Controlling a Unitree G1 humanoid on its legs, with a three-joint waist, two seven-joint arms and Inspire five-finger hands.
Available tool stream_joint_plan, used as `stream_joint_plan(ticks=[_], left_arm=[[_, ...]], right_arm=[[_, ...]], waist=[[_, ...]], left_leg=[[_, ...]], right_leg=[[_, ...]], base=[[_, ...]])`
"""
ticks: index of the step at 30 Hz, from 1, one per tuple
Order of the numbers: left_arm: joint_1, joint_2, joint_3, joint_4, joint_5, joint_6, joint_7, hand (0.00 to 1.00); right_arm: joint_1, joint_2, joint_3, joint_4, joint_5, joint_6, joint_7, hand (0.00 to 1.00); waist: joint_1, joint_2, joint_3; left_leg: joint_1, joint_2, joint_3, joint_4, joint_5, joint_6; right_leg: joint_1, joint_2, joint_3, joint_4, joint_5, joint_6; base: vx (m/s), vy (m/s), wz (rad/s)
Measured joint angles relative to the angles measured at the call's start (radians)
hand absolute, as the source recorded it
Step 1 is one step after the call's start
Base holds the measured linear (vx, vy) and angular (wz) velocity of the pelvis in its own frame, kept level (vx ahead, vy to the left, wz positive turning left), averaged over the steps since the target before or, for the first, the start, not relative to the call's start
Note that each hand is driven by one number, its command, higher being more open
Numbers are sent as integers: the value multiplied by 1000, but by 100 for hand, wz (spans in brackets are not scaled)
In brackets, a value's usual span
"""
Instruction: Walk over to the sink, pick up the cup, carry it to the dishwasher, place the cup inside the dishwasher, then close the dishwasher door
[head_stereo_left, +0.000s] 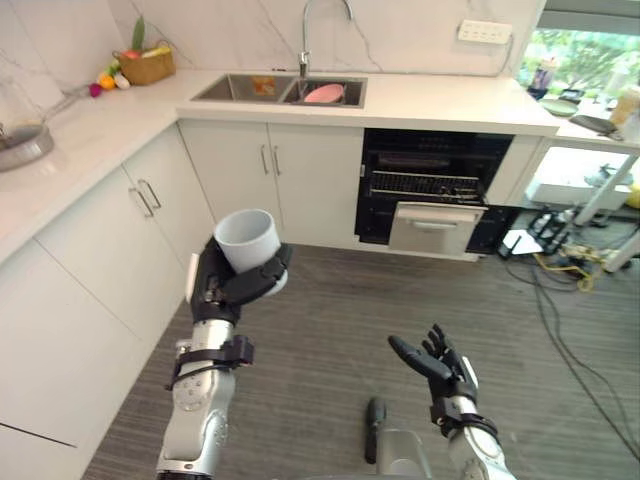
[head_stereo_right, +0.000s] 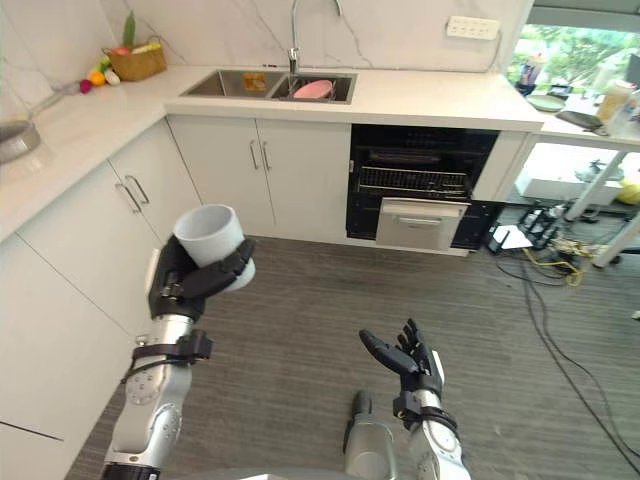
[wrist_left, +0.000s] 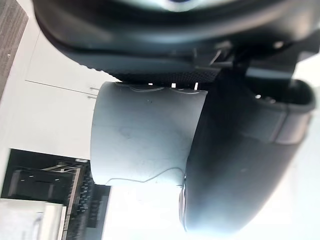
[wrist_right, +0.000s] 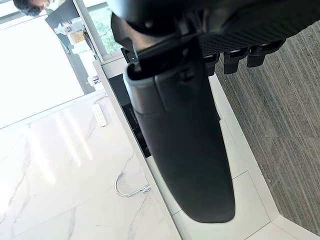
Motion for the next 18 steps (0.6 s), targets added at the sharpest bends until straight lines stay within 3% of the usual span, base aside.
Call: stream_joint_plan(ticks=[2,3,4,5,6,8,9,11,12,14,15,16,17,18], left_arm=[[3,-20,-28,4,0,0,-8,0],[5,-28,-42,10,0,0,-13,0],[7,-31,-50,12,1,1,-13,0],[8,-36,-70,13,1,1,-12,0],[7,-37,-91,15,3,1,-13,0],[13,-43,-93,38,10,1,-12,0],[13,-47,-93,57,8,2,-6,0],[20,-46,-89,66,6,3,-2,0],[36,-50,-82,65,1,3,-2,0],[52,-50,-73,63,1,3,-2,0],[64,-51,-67,56,2,4,-1,0],[72,-52,-62,41,2,6,-1,0],[74,-52,-60,33,2,8,-1,0],[77,-51,-57,2,2,11,4,0]], right_arm=[[16,5,-3,-57,6,0,-6,100],[22,16,-5,-87,6,0,-9,100],[20,20,-8,-98,7,0,-9,100],[23,21,-10,-119,7,-1,-7,100],[27,20,-21,-129,6,-3,1,100],[32,13,-36,-127,2,-10,4,100],[30,1,-44,-123,0,-25,6,100],[29,-7,-48,-121,5,-41,7,100],[23,-22,-45,-121,6,-53,8,100],[10,-30,-34,-121,6,-57,8,100],[-1,-36,-18,-123,5,-60,6,100],[-9,-37,-3,-124,5,-62,4,100],[-11,-38,1,-125,5,-64,3,100],[-8,-41,14,-125,-4,-75,4,100]], waist=[[-6,31,-9],[-8,38,-16],[-9,38,-16],[-11,48,-18],[-11,57,-15],[2,67,-7],[3,73,-4],[8,65,6],[34,62,8],[55,57,11],[58,57,11],[59,57,10],[61,57,10],[72,60,8]], left_leg=[[44,40,1,-37,-30,61],[40,56,-10,29,-12,96],[4,68,-21,120,6,116],[-98,109,-41,350,88,105],[-192,155,-58,557,260,65],[-290,188,-107,785,505,25],[-391,181,-127,940,435,4],[-500,151,-112,996,366,11],[-589,132,-65,912,306,6],[-632,102,-26,710,271,-4],[-634,72,-12,470,273,-16],[-620,46,-12,215,310,-46],[-610,35,-15,96,345,-54],[-583,21,-34,-115,430,-70]], right_leg=[[-31,37,-14,111,-59,-93],[-38,50,-27,173,-124,-117],[-37,56,-24,194,-150,-125],[-22,68,-32,218,-192,-138],[20,94,-41,225,-241,-150],[124,135,-21,190,-292,-174],[191,154,-18,161,-317,-186],[276,160,-10,124,-332,-186],[339,169,25,74,-334,-187],[403,167,61,17,-334,-187],[449,164,81,-20,-337,-183],[486,161,100,-41,-349,-174],[502,159,109,-48,-358,-170],[536,161,146,-50,-409,-146]], base=[[312,-219,5],[386,-254,-3],[514,-320,-6],[540,-334,-7],[564,-329,-6],[540,-169,-27],[565,-111,-29],[517,-105,-33],[558,-95,-71],[543,-49,-71],[645,6,-60],[642,29,-56],[635,105,-67],[420,87,-64]])
